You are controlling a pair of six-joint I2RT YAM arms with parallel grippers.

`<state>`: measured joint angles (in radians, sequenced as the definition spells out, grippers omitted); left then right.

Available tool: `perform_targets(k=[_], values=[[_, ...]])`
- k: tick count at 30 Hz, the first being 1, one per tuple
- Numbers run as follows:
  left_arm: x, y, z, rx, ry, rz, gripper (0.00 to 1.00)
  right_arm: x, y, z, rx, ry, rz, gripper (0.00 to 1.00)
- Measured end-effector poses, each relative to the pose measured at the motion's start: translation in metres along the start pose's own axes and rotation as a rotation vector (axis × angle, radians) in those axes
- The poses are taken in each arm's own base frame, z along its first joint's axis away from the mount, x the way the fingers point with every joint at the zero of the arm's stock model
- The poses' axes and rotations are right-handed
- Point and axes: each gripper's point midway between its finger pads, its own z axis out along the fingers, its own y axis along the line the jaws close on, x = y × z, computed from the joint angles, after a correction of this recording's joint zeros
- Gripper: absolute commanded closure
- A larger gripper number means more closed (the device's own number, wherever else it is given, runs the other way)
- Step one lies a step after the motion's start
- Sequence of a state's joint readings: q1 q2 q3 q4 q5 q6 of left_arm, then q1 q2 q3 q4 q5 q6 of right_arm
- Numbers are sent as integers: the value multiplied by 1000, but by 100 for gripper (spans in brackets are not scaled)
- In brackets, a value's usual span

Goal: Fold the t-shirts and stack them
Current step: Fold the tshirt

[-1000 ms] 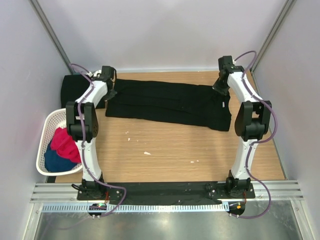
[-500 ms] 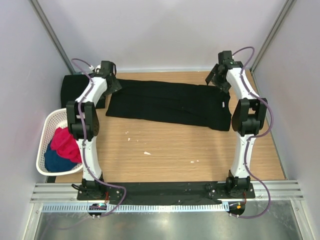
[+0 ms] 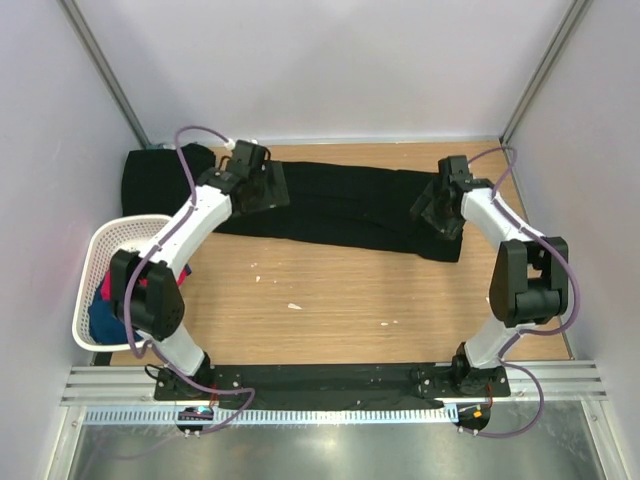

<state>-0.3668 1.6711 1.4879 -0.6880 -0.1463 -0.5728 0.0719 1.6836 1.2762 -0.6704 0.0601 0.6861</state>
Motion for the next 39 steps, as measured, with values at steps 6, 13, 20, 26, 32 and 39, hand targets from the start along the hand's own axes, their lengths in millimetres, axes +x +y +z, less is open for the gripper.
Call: perform_targets(k=[6,13,20,26,32,39], values=[[49,24,37,-75,136,19,0,30,-27,36,83,54,17,20],[65,38,83,-139,197,36,0,19,-28,64,118,15,10,20],[70,44,110,-169,214,50,2,1,-50,68,172,-22,11,20],[82,51,119,-200,242,40,4,-14,-73,70,230,-46,-5,20],[90,58,114,-232,231,-9,5,-21,-77,72,254,-58,-67,20],[112,73,94,-268,243,-53,6,-19,-80,72,251,-70,-88,20]])
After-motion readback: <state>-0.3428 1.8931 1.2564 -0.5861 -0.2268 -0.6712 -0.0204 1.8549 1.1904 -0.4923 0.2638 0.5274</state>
